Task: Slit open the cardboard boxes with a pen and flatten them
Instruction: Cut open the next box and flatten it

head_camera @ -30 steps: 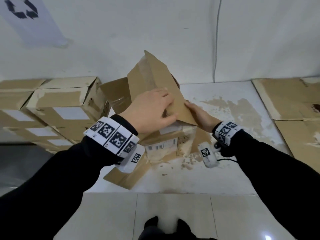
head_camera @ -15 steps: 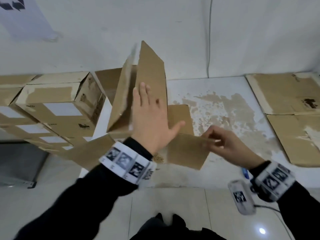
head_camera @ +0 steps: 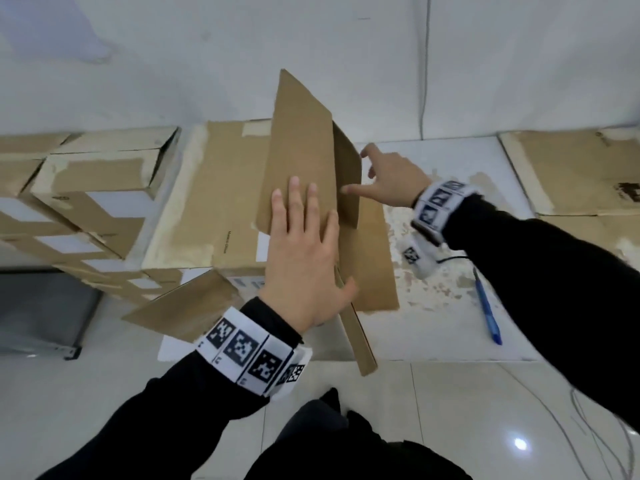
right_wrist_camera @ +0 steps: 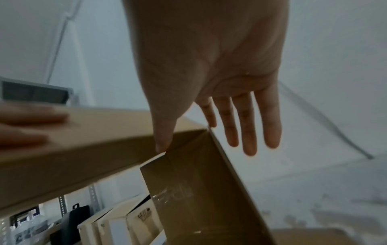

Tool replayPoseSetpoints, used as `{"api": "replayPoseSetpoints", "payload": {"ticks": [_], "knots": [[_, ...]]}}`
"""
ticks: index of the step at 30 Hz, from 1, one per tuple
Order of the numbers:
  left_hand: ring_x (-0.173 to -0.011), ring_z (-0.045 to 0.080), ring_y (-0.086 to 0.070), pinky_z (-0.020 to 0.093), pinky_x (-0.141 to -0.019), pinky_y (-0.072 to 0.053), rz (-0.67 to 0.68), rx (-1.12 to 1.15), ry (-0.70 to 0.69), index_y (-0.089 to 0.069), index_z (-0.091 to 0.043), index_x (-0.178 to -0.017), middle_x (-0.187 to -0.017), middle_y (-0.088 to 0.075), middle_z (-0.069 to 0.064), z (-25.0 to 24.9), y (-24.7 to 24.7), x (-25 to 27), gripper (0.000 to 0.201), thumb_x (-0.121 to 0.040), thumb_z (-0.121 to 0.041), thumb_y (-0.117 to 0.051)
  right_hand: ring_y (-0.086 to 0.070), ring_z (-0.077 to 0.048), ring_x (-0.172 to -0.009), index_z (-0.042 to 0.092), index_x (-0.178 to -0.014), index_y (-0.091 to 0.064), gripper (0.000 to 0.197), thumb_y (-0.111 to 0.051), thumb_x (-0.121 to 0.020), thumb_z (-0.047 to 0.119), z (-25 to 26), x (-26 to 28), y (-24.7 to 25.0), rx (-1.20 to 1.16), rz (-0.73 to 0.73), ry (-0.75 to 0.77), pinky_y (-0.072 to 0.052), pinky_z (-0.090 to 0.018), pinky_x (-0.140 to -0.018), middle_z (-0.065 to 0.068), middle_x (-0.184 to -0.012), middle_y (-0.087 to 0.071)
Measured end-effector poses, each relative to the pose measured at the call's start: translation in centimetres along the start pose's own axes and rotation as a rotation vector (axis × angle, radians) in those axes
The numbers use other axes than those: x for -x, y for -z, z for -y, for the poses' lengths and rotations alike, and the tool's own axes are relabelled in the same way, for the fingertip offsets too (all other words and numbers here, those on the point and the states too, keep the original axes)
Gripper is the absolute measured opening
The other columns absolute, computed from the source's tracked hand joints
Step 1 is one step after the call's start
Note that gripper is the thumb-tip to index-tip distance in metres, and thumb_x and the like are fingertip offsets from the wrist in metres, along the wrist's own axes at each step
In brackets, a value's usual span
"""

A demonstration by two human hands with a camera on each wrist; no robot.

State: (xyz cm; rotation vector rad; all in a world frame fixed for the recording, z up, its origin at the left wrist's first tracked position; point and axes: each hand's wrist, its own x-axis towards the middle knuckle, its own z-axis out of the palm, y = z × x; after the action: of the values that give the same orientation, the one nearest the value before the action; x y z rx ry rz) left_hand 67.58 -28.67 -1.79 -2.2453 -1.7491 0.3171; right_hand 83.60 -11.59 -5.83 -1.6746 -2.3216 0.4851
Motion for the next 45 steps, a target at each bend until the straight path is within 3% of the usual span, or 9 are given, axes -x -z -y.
{"api": "replayPoseSetpoints", "payload": {"ticks": [5,10,14,19,22,27,33,38,45], "knots": [[-0.142,0.048,0.011,0.061,-0.111,0.012,-0.043,0.077,-0.015,-0.02,-0.016,-0.151,-0.157,0.002,0.026,0.9,-0.4,0.0,0.091,-0.079,-0.07,-0.034,-0.064,-0.038,-0.08,0.006,-0.109,-0.055,0.025,-0.04,-0.095,0.019,-0.6,-3.2,-1.8,-0.1,-0.091,-0.075,-0.052,-0.043,-0.07,-0.022,-0.092,-0.065],[-0.143,0.048,-0.006,0.06,-0.114,-0.001,-0.083,0.112,-0.069,-0.043,-0.013,-0.142,-0.154,-0.019,0.026,1.3,-1.1,1.2,0.087,-0.071,-0.064,-0.041,-0.065,-0.015,-0.054,-0.002,-0.111,-0.052,0.024,-0.035,-0.096,0.004,-7.3,-5.7,1.0,-0.501,-0.131,-0.304,-0.053,-0.029,-0.047,-0.023,-0.088,-0.062],[-0.143,0.047,-0.007,0.06,-0.114,0.0,-0.087,0.128,-0.06,-0.045,-0.013,-0.141,-0.154,-0.02,0.026,1.4,-1.2,0.5,0.087,-0.071,-0.064,-0.04,-0.049,-0.03,-0.124,0.012,-0.148,-0.017,0.058,-0.047,-0.098,0.017,-7.6,-6.1,1.0,-0.82,-0.019,-0.354,-0.05,-0.037,-0.091,-0.018,-0.131,-0.051],[-0.144,0.043,0.006,0.058,-0.114,0.008,-0.07,0.085,-0.024,-0.029,-0.018,-0.149,-0.157,-0.004,0.023,1.6,-1.7,-4.7,0.086,-0.081,-0.07,-0.024,-0.045,-0.018,-0.13,0.039,-0.146,-0.018,0.086,-0.05,-0.074,0.074,-2.7,4.3,-1.2,-1.057,0.111,-0.118,-0.044,-0.043,-0.103,-0.004,-0.147,-0.039],[-0.146,0.039,-0.001,0.056,-0.114,0.009,-0.086,0.101,-0.013,-0.039,-0.014,-0.143,-0.157,-0.012,0.021,1.1,-2.8,-8.7,0.079,-0.088,-0.065,-0.013,-0.041,-0.011,-0.134,0.047,-0.141,-0.024,0.066,-0.042,-0.082,0.069,-0.4,12.3,-4.3,-1.209,0.238,0.005,-0.039,-0.04,-0.105,0.003,-0.149,-0.038],[-0.146,0.032,-0.015,0.045,-0.115,0.013,-0.126,0.218,-0.116,-0.056,-0.008,-0.128,-0.152,-0.031,0.019,0.0,-7.3,-13.1,0.077,-0.096,-0.057,-0.005,-0.061,-0.02,-0.106,0.015,-0.127,-0.048,0.031,-0.049,-0.096,0.014,0.2,13.7,-11.3,-0.902,-0.124,-0.318,-0.052,-0.037,-0.087,0.002,-0.114,-0.062],[-0.142,0.019,0.027,0.054,-0.112,0.018,0.19,0.072,-0.28,0.006,-0.017,-0.153,-0.157,0.023,0.004,-1.0,-16.5,-14.1,0.111,-0.071,-0.09,-0.01,-0.055,-0.016,-0.11,0.012,-0.143,-0.034,0.05,-0.049,-0.096,0.011,-3.4,9.6,-11.8,-0.792,-0.188,-0.575,-0.043,-0.023,-0.089,-0.001,-0.121,-0.057],[-0.141,0.018,0.03,0.052,-0.109,0.024,0.297,0.103,-0.326,0.007,-0.017,-0.152,-0.153,0.031,0.003,-2.3,-19.7,-15.4,0.102,-0.078,-0.084,-0.016,-0.047,-0.031,-0.123,0.008,-0.148,-0.022,0.063,-0.051,-0.093,0.009,-6.2,7.4,-14.1,-0.562,-0.073,-0.679,-0.038,-0.03,-0.098,-0.014,-0.136,-0.048],[-0.14,0.018,0.032,0.044,-0.115,0.018,0.458,0.476,-0.277,0.02,-0.028,-0.148,-0.153,0.032,0.003,-2.4,-23.0,-11.1,0.07,-0.094,-0.06,-0.012,0.02,-0.019,-0.144,0.025,-0.151,0.006,0.058,-0.019,-0.1,0.038,-1.8,5.9,-18.8,-0.068,0.314,-0.223,0.012,-0.052,-0.115,-0.001,-0.159,0.014]]}}
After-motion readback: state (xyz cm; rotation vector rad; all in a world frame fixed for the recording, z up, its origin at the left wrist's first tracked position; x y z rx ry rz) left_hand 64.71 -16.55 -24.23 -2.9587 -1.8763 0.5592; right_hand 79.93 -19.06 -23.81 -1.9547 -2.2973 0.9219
